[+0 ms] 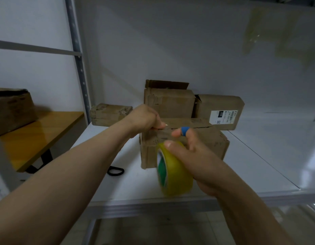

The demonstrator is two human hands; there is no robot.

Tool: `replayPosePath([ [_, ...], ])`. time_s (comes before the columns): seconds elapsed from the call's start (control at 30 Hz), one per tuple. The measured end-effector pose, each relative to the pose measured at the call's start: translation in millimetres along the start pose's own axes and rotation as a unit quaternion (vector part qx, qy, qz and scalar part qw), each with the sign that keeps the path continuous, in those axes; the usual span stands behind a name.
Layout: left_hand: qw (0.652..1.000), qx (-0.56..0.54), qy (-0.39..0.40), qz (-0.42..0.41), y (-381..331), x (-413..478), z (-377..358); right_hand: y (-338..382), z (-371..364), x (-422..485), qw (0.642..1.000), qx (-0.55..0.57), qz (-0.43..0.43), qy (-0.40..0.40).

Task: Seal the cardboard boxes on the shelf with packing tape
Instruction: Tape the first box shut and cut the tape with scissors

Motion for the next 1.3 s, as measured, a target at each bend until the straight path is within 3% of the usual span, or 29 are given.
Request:
replayPosePath([
  [0.17, 0.994, 0.102, -0.020, -0.021, 15, 7, 2, -19, -8, -9, 0.999, 0.025, -0.006, -0.026],
  [0.43, 0.995, 0.087, -0.044, -0.024, 25, 18, -8, -26, -4, -4, 0.998, 0.024, -0.009, -0.065],
  [0.9, 0.986, 0.159, -0.030, -0.033, 33, 27, -20, -33, -5, 3, 0.998, 0.052, -0.030, -0.031],
  [1.07, 0.974, 0.189, -0.118, -0.050, 32, 25, -10, -35, -6, 4, 0.997, 0.071, -0.032, -0.019],
  [1.2, 0.956, 0.195, -0.191, -0.106, 20, 19, 4, -35, -7, 4, 0.997, 0.067, -0.039, -0.018],
  [1.3, 0.960, 0.168, -0.117, -0.190, -3, 8, -5, -33, -6, 4, 0.997, 0.066, -0.039, -0.023],
])
Point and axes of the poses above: each hand's wrist, its own x-axis towards the middle knuckle, its own z-axis out of the back of the hand, y = z × x, the point moved 8 cm from there along x, towards the middle knuckle, and after that the axes turned 5 degrees about -z, right-handed, at the moved point
